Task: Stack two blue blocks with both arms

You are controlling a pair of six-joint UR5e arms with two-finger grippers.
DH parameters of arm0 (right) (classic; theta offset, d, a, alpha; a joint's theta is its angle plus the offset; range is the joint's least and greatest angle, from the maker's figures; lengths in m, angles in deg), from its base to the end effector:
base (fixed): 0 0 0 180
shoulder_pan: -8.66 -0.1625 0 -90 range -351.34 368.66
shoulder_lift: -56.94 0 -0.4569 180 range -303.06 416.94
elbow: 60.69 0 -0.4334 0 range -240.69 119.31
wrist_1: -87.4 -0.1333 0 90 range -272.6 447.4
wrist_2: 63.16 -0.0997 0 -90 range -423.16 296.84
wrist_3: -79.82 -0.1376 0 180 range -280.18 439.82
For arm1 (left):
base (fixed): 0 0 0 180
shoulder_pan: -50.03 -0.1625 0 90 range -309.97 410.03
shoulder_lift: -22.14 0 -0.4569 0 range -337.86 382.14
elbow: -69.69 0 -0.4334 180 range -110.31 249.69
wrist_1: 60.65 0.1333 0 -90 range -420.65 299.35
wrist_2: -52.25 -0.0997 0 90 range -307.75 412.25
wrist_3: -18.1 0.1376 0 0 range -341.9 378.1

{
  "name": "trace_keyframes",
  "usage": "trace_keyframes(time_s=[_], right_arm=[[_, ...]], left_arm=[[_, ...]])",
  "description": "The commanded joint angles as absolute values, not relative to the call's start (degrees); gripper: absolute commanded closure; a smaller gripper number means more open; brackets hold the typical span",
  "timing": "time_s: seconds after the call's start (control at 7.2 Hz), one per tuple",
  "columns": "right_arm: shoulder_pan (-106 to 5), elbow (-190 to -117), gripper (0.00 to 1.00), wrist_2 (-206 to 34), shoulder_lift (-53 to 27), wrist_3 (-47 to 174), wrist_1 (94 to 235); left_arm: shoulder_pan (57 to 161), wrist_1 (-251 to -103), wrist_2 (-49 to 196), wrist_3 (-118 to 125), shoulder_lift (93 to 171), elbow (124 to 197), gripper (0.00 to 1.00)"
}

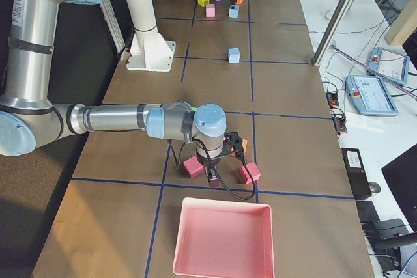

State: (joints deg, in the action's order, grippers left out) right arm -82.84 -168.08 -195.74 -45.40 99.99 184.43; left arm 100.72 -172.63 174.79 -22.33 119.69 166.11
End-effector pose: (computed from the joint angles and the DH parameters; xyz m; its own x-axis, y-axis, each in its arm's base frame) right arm 0.0514 -0.4290 0.6754 0.6994 -0.3045 0.6467 0.2290 0.9525 0.2007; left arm 0.3529 -0.5246 0.5462 0.6768 0.1863 -0.7122 -0.0971 0.9816 0.1645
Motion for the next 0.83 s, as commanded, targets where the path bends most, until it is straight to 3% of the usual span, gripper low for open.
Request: trace_keyframes(time_s=[0.0, 0.14, 0.28, 0.42, 0.56, 0.69], right_arm=[[-82.84, -168.00, 0.00, -195.79, -45.45, 100.04, 184.43], [-82.84, -168.00, 0.00, -195.79, -45.54, 100.04, 184.43], [-82.84, -168.00, 0.00, -195.79, -45.54, 100.12, 184.43], [-82.84, -168.00, 0.00, -195.79, -45.54, 100.12, 184.43], [-82.84, -168.00, 0.00, -195.79, -45.54, 100.12, 184.43], [-82.84, -168.00, 0.00, -195.79, -45.54, 100.12, 184.43]], left_arm=[[98.72, -172.89, 174.77, -22.33, 121.36, 162.52, 0.00], [98.37, -172.98, 174.77, -22.24, 122.76, 160.33, 0.00], [98.10, -172.98, 174.07, -22.15, 123.90, 159.35, 0.14], [98.19, -172.98, 173.98, -22.24, 124.00, 159.60, 0.60], [98.19, -172.89, 173.98, -22.24, 123.91, 160.39, 0.86], [98.19, -172.45, 173.72, -22.76, 124.44, 162.66, 0.92]])
